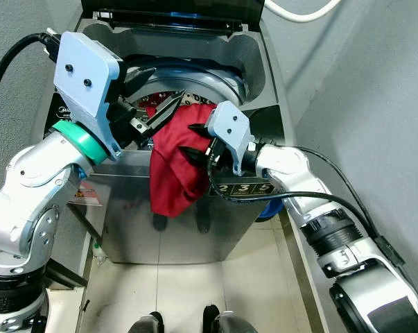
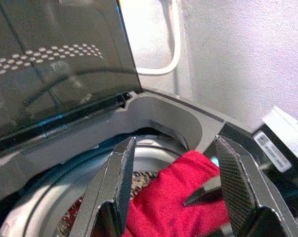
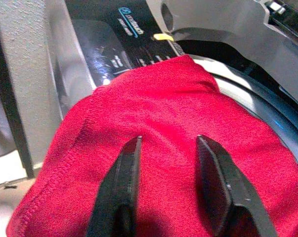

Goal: Clothes washing

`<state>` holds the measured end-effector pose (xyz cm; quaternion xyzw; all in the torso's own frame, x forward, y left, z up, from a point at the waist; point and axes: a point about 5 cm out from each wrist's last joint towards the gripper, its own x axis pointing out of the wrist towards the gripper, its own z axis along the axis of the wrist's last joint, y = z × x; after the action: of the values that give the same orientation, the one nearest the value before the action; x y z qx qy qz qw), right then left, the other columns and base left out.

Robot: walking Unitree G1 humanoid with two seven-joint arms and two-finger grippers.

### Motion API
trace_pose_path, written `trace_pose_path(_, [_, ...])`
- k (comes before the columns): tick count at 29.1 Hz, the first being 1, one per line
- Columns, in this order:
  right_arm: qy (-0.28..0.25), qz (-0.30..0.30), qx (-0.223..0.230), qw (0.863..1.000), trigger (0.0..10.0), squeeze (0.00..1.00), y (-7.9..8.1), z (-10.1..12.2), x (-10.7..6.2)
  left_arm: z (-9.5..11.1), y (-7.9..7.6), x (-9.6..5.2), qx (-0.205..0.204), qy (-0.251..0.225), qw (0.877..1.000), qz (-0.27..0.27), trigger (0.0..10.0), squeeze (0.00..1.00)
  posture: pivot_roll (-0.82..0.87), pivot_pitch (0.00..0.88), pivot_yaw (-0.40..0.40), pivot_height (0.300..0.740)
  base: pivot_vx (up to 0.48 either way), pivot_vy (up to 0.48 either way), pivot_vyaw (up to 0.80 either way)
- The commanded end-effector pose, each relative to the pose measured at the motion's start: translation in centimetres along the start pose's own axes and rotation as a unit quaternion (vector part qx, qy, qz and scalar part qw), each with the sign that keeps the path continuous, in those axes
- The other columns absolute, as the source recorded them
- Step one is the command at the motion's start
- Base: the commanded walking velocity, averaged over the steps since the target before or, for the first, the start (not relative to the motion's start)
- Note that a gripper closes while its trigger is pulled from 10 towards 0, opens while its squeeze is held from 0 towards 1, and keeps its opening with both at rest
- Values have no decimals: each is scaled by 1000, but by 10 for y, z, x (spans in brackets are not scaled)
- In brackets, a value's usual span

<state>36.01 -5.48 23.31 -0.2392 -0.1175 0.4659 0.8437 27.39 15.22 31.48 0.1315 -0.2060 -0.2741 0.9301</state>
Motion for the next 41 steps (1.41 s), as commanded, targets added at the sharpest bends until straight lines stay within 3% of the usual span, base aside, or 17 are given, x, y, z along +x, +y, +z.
trace_pose_path(1, [38,-3,14,999,2431,0,1,-15,-3,-2,-6,-4,-8,9,1000,-19,10000,0,61,161,-40,740,0,0,0])
trace_pose_path(2, [38,-3,14,999,2431,0,1,-15,-3,-2,-6,-4,-8,9,1000,-19,10000,0,61,161,-40,740,0,0,0])
trace_pose_path(3, [38,-4,14,999,0,0,1,-15,-3,-5,-8,-6,-40,11,999,-24,10000,0,62,162,-38,740,0,0,0])
trace_pose_path(4, [38,-4,14,999,0,0,1,-15,-3,-5,-8,-6,-40,11,999,-24,10000,0,62,162,-38,740,0,0,0])
trace_pose_path(5, [37,-5,13,999,0,0,1,-15,-3,-8,-9,-9,-75,15,997,-20,10000,0,61,162,-39,740,0,0,0])
trace_pose_path(9, [34,-8,15,999,0,0,0,-14,-3,-11,-10,-13,-97,23,995,-11,10000,0,61,163,-37,740,0,0,0])
trace_pose_path(12, [14,-20,25,999,0,0,-5,-8,-2,-30,3,-32,-89,122,987,50,10000,0,67,165,-40,740,0,0,0])
trace_pose_path(14, [6,-26,29,999,0,0,-6,-6,-2,-33,6,-39,-86,141,985,52,10000,0,73,164,-41,740,0,0,0])
trace_pose_path(18, [-14,-40,37,998,0,0,-11,1,0,-33,7,-52,-87,155,983,40,10000,0,79,162,-42,740,0,0,0])
trace_pose_path(24, [-38,-60,46,996,0,0,-18,11,1,-36,6,-56,-88,164,982,37,10000,0,76,158,-43,740,0,0,0])
trace_pose_path(27, [-120,-127,65,982,0,0,-39,41,2,-34,6,-53,-92,158,983,36,10000,0,73,153,-45,740,0,0,0])
trace_pose_path(28, [-161,-158,79,971,1020,0,-49,57,3,-33,6,-51,-94,154,983,34,10000,0,73,150,-44,740,0,0,0])
trace_pose_path(29, [-161,-158,79,971,1020,0,-49,57,3,-33,6,-51,-94,154,983,34,10000,0,73,150,-44,740,0,0,0])
trace_pose_path(30, [-212,-204,94,951,6000,0,-63,79,4,-30,4,-47,-95,149,984,27,10000,0,71,149,-42,740,0,0,0])
trace_pose_path(31, [-228,-214,99,945,10000,0,-66,88,7,-30,2,-46,-98,148,984,23,10000,0,70,149,-42,740,0,0,0])
trace_pose_path(38, [-273,-264,92,920,10000,0,-72,124,26,-29,-12,-39,-112,135,985,-1,10000,0,67,157,-46,740,0,0,0])
trace_pose_path(41, [-272,-269,90,919,10000,0,-72,131,32,-29,-14,-38,-114,133,984,-2,10000,0,67,158,-46,740,0,0,0])
